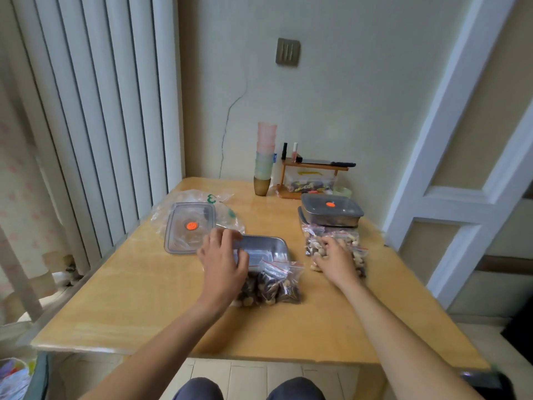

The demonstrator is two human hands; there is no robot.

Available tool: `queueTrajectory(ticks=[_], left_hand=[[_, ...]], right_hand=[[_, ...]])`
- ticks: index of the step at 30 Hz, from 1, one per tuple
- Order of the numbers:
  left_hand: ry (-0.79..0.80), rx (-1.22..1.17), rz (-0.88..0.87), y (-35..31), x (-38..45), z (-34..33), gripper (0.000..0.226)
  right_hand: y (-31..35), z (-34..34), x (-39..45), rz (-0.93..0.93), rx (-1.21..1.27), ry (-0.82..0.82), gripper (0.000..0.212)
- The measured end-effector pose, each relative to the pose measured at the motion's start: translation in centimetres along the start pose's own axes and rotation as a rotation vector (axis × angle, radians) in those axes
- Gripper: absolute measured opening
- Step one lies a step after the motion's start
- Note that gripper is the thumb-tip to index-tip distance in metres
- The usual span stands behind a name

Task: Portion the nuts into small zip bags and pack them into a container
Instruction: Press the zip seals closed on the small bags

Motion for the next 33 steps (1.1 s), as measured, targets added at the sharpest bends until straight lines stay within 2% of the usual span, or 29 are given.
queueTrajectory(ticks=[3, 6, 8, 10, 12, 15, 18, 19, 24, 30, 33], left_hand=[[0.052, -0.100, -0.082, -1.0, 0.9, -0.5, 0.017], [0.238, -0.254, -0.079, -2.3, 1.5, -2.0, 0.018], [0.355, -0.366, -0.047, -3.6, 2.0, -2.7, 0.025], [0.397, -0.554, 0.061, -4.3, 2.7, -3.0, 0.037], [0.346, -0.704, 0.191, -3.9, 3.5, -2.9, 0.033], [0.248, -0.720, 0.267, -2.2, 4.3, -1.9, 0.015], [0.246, -0.709, 0.294, -0.7, 4.4, -0.5, 0.008], [0.250, -0.714, 0.296, -0.4, 4.4, 0.0, 0.008], [0.234, -0.767, 0.314, 0.4, 3.9, 1.7, 0.011], [0.340, -0.732, 0.274, 0.0, 4.2, 2.2, 0.019], [0.290, -0.759, 0.296, 0.2, 4.5, 2.5, 0.017]], right_hand=[[1.0, 1.1, -0.6, 0.043, 0.030, -0.094, 0.026], [4.2, 2.3, -2.0, 0.161, 0.092, -0.132, 0.020], [7.2, 2.8, -3.1, 0.256, 0.126, -0.104, 0.020], [10.1, 2.4, -4.2, 0.310, 0.152, -0.014, 0.018], [12.1, 1.5, -4.9, 0.347, 0.174, 0.050, 0.017], [13.7, 0.2, -5.3, 0.367, 0.198, 0.079, 0.021], [14.0, -1.1, -5.3, 0.239, 0.390, 0.196, 0.032], [14.1, -1.5, -5.3, 0.181, 0.460, 0.238, 0.029], [15.1, -2.9, -5.3, 0.084, 0.656, 0.357, 0.003], [16.7, -3.2, -5.7, 0.108, 0.748, 0.365, 0.010], [16.6, -3.4, -5.8, 0.086, 0.812, 0.371, 0.004]])
Point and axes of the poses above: each hand's wrist, its own x-axis towards the middle knuckle, its own z-axis out of the back of the hand, y = z × x, the point moved 7 cm from there along x, towards the middle knuckle, and after that the axes turned 6 degrees about -z, right-handed, at the moved point
